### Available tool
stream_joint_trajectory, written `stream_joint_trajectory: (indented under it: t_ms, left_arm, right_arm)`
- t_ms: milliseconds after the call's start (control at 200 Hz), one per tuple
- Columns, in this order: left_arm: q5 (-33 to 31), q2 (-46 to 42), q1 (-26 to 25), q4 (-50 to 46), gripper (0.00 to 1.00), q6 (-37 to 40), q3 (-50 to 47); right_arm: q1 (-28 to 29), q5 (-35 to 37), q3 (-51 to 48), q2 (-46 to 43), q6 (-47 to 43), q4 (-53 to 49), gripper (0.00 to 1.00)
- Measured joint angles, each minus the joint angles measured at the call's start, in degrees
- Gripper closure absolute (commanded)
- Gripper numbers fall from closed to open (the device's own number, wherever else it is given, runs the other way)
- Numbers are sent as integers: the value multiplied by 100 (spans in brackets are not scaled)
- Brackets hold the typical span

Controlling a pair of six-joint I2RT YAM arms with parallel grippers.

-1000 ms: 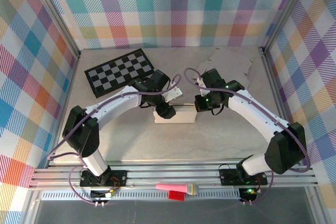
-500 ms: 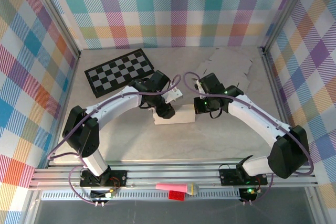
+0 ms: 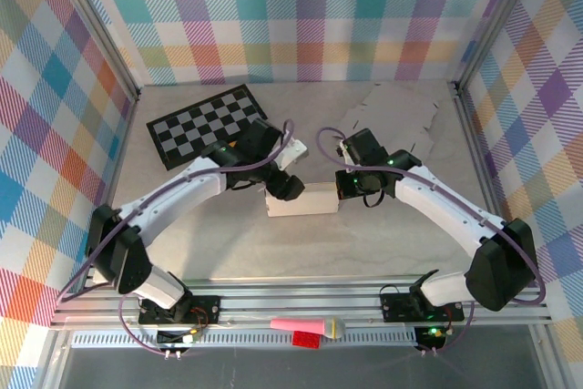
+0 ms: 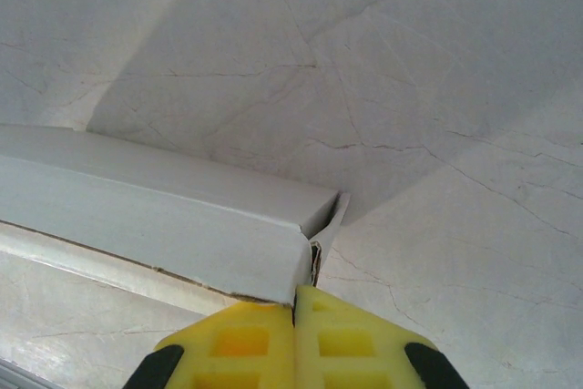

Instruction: Fold the paper box

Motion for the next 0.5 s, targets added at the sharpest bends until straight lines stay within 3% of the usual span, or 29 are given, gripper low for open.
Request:
stream_joint_trajectory:
  t_ms: [260, 500]
  left_arm:
    - [-466, -636, 680, -601, 57, -1064, -22]
    - [-280, -505, 1047, -1700, 61, -1469, 39]
  right_arm:
    - [0, 2, 280, 221, 0, -229, 100]
    - [0, 0, 315, 251, -2, -286, 100]
